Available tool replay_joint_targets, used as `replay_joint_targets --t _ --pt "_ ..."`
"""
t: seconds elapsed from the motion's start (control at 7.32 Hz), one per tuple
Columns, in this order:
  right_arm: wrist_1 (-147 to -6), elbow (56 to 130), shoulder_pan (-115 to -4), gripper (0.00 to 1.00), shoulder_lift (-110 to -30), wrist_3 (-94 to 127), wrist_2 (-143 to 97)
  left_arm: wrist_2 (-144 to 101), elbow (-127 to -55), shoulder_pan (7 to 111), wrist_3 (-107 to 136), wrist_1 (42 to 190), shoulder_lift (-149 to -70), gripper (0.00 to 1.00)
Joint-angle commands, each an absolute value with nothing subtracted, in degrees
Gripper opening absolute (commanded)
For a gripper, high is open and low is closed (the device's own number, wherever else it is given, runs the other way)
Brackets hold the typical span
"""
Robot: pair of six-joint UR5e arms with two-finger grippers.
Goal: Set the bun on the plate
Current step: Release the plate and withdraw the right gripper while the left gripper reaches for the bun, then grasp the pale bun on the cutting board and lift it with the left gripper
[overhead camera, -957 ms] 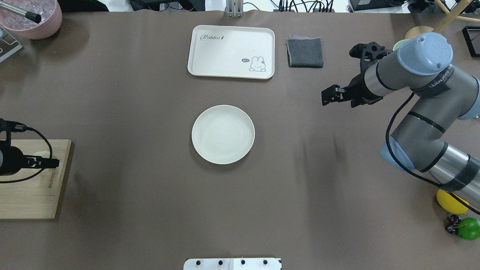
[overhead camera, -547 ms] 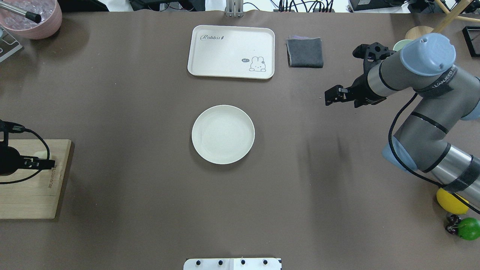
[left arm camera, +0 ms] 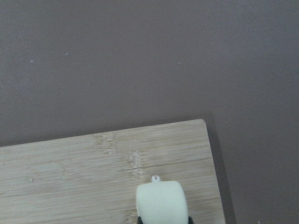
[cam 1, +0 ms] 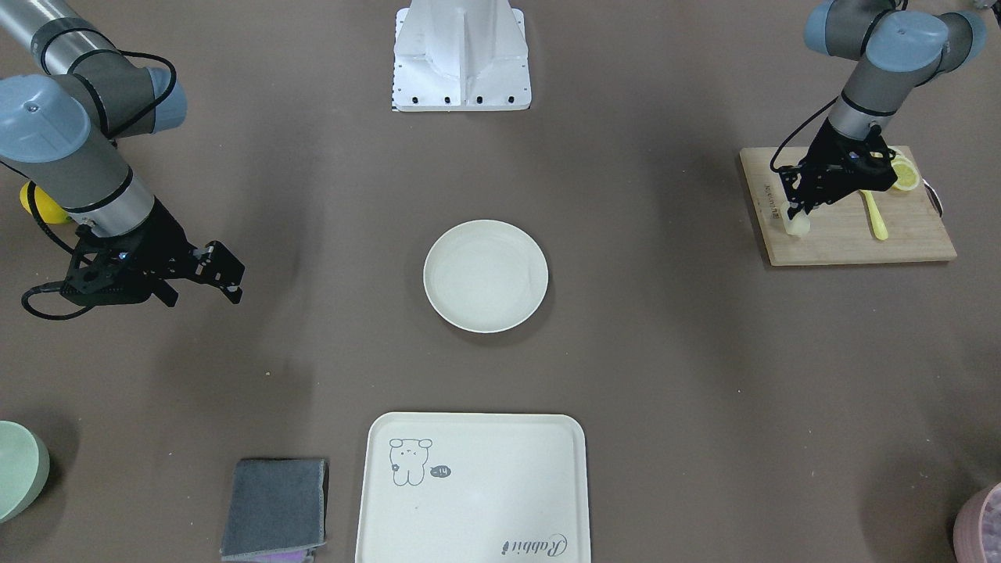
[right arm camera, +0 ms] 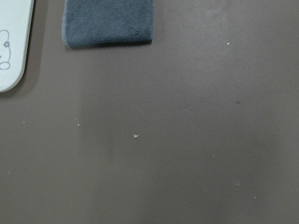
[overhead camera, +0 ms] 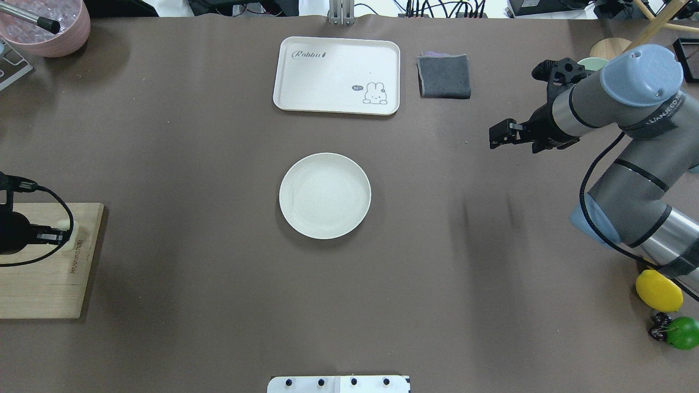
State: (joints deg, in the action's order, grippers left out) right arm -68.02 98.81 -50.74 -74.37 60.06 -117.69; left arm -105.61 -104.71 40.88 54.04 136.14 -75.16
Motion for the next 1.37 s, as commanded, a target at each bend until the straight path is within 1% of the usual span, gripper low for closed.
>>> replay_joint_targets --t 0.0,0.14,0.27,0.41,0.55,0.68,0.96,1.09,1.23 --pt "-68.0 99.3 -53.4 1.00 -75.1 59.9 -118.3 -110.5 -105.9 43.9 53.7 136.1 -75.1 0.15" --pt "-68.0 99.4 -54.0 1.00 -75.7 59.9 -118.6 -114.6 -106.2 49.0 52.7 135.9 -75.7 0.15" --pt "-68.1 99.4 -54.1 1.00 -76.5 59.8 -119.4 -116.8 -107.0 51.0 51.7 135.1 -76.2 0.15" --pt "-69.1 99.7 -55.1 1.00 -77.4 56.5 -120.2 -116.7 -109.7 51.3 51.8 129.2 -79.1 0.15" --pt "-72.0 100.5 -58.0 1.00 -78.9 52.0 -122.5 -116.3 -112.0 51.9 51.9 122.1 -84.1 0.15" --pt "-74.9 100.5 -61.8 1.00 -80.0 45.1 -125.0 -116.2 -112.2 51.9 52.6 117.9 -89.0 0.15" --pt "-80.0 99.7 -70.5 1.00 -84.5 27.3 -127.5 -116.2 -112.6 51.4 54.4 105.4 -100.2 0.15" --pt "-83.7 99.6 -75.1 1.00 -86.2 19.3 -128.1 -115.8 -112.2 50.0 57.8 101.9 -105.6 0.15" --pt "-85.8 98.7 -79.2 1.00 -87.8 12.3 -129.5 -112.7 -111.0 45.7 62.3 97.3 -111.6 0.15"
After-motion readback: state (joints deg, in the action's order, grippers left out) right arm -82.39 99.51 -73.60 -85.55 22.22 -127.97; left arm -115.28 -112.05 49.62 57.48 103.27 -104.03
